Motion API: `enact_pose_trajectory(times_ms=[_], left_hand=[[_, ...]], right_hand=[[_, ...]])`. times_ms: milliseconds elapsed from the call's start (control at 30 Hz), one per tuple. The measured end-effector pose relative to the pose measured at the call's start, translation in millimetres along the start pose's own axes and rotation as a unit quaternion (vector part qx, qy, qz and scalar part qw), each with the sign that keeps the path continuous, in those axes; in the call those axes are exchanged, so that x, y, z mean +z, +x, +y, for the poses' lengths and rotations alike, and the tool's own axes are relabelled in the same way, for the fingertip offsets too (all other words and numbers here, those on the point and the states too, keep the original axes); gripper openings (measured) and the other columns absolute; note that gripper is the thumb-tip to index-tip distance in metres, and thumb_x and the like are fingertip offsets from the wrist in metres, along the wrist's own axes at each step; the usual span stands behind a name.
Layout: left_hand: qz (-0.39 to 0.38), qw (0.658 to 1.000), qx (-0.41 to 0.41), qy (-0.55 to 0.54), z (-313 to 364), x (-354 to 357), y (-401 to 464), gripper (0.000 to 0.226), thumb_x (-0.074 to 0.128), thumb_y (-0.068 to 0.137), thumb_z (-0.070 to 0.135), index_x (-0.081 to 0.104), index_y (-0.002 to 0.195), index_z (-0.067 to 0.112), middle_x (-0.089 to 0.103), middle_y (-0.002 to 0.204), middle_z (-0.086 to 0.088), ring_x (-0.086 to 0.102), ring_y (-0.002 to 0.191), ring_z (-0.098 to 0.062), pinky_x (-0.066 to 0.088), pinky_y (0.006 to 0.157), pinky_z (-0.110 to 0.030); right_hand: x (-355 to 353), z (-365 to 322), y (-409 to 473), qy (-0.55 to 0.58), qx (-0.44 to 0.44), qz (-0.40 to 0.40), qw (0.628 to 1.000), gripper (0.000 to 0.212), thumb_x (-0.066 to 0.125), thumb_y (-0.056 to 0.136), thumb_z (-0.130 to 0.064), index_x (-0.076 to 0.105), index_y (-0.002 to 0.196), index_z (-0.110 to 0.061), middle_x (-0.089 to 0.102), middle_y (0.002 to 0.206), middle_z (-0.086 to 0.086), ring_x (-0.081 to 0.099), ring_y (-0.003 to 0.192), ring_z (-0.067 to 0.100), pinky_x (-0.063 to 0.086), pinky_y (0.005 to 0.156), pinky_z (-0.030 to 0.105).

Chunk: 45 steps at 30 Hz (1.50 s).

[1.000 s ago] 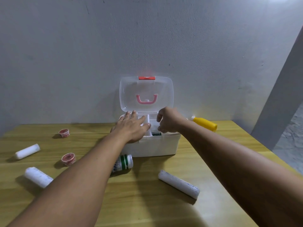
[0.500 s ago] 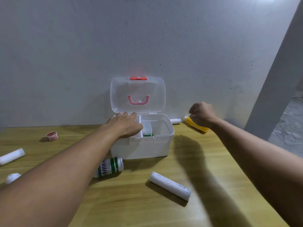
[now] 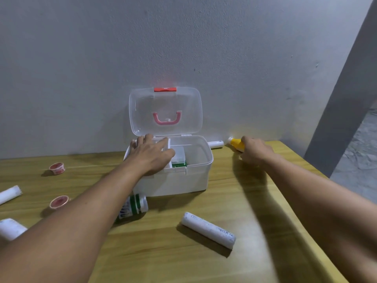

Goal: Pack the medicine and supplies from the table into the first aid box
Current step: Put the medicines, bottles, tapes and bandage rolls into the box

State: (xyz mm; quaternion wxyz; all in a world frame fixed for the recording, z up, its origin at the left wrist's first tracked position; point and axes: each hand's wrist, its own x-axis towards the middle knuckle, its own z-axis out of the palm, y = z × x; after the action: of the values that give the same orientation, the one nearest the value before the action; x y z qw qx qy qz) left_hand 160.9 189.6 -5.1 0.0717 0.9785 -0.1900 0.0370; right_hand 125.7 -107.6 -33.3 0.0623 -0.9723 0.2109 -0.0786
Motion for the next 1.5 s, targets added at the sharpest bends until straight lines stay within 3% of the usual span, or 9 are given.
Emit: enact_pose_trajectory(times_ms=[167,467,667,833,933,1100,1233,1333,1500], left_hand=[[0.002,1.0,-0.005,-0.009,2.3,-1.1,-1.5,0.046,0.028,0.09,0.04,0.043,0.132,0.028,0.03,0.146,-0.018,0.025,0.134,-0.036,0.019,0.108,-0.047],[-0.001,0.999,-0.005,-0.045,0.8,-4.3,-6.6,0.054,0.024,0.084,0.042,0.045,0.132,0.027,0.029,0.147,-0.018,0.024,0.135,-0.034,0.017,0.109,-0.047],[0.009,0.999,-0.008,-0.05,-0.1,-2.7,-5.7,0.048,0.028,0.091,0.038,0.046,0.133,0.025,0.03,0.148,-0.017,0.026,0.135,-0.033,0.018,0.11,-0.046],[0.049,0.994,-0.02,-0.093,-1.3,-5.6,-5.5,0.05,0.028,0.093,0.034,0.048,0.135,0.018,0.044,0.144,-0.017,0.039,0.131,-0.034,0.026,0.109,-0.046],[0.098,0.98,-0.019,-0.175,-2.2,-11.4,-9.1,0.041,0.027,0.088,0.034,0.056,0.101,0.009,0.057,0.127,-0.02,0.051,0.112,-0.035,0.038,0.101,-0.047],[0.153,0.963,-0.02,-0.222,-6.9,-24.4,-17.5,0.035,0.034,0.09,0.029,0.062,0.084,0.009,0.066,0.108,-0.016,0.057,0.099,-0.037,0.042,0.076,-0.035],[0.086,0.984,-0.009,-0.153,-16.5,-22.4,-19.9,0.036,0.032,0.093,0.03,0.06,0.105,0.01,0.059,0.126,-0.016,0.054,0.11,-0.034,0.042,0.094,-0.042],[0.009,0.998,-0.002,-0.06,-19.4,-12.0,-22.6,0.05,0.026,0.098,0.034,0.04,0.14,0.011,0.033,0.154,-0.013,0.029,0.142,-0.028,0.018,0.116,-0.049],[-0.006,1.0,-0.013,-0.016,-22.1,-3.8,-23.0,0.063,0.02,0.099,0.039,0.009,0.153,0.008,0.001,0.163,-0.012,-0.001,0.151,-0.025,0.001,0.12,-0.043]], right_hand=[[-11.0,-9.7,-3.2,0.0,0.033,0.021,0.999,0.04,0.06,0.084,-0.028,0.05,0.117,-0.007,0.059,0.115,0.016,0.055,0.108,0.037,0.04,0.074,0.034],[-33.6,-23.7,-26.1,0.174,0.153,-0.184,0.955,0.015,0.062,0.068,-0.013,0.047,0.07,-0.01,0.04,0.066,0.007,0.038,0.057,0.021,0.029,0.051,0.025],[-31.1,-27.4,-45.5,0.078,0.106,-0.163,0.978,0.035,0.076,0.062,-0.03,0.066,0.086,-0.007,0.064,0.08,0.009,0.065,0.074,0.025,0.057,0.066,0.033],[-57.8,-37.5,-51.7,0.195,0.062,-0.029,0.978,0.032,0.078,0.063,-0.03,0.065,0.08,-0.007,0.068,0.081,0.012,0.065,0.068,0.027,0.059,0.057,0.035],[-87.2,-57.9,-63.5,0.336,-0.02,0.0,0.942,0.04,0.077,0.074,-0.02,0.055,0.106,-0.012,0.061,0.09,0.007,0.064,0.083,0.026,0.059,0.066,0.039],[-103.8,-101.6,-85.2,0.389,-0.139,-0.041,0.91,0.074,0.08,0.071,-0.005,0.04,0.132,-0.017,0.056,0.109,0.014,0.068,0.084,0.03,0.06,0.06,0.034],[-85.3,-126.7,-88.7,0.359,-0.159,-0.092,0.915,0.071,0.081,0.069,0.0,0.044,0.127,-0.017,0.054,0.109,0.013,0.068,0.08,0.029,0.062,0.059,0.036],[-70.4,-135.8,-86.0,0.341,-0.144,-0.131,0.92,0.069,0.08,0.073,-0.005,0.044,0.13,-0.018,0.053,0.108,0.007,0.067,0.086,0.027,0.062,0.068,0.036],[-55.4,-138.3,-78.6,0.257,-0.162,-0.111,0.946,0.046,0.077,0.077,-0.016,0.06,0.119,-0.013,0.063,0.109,0.005,0.063,0.097,0.025,0.058,0.085,0.039]])
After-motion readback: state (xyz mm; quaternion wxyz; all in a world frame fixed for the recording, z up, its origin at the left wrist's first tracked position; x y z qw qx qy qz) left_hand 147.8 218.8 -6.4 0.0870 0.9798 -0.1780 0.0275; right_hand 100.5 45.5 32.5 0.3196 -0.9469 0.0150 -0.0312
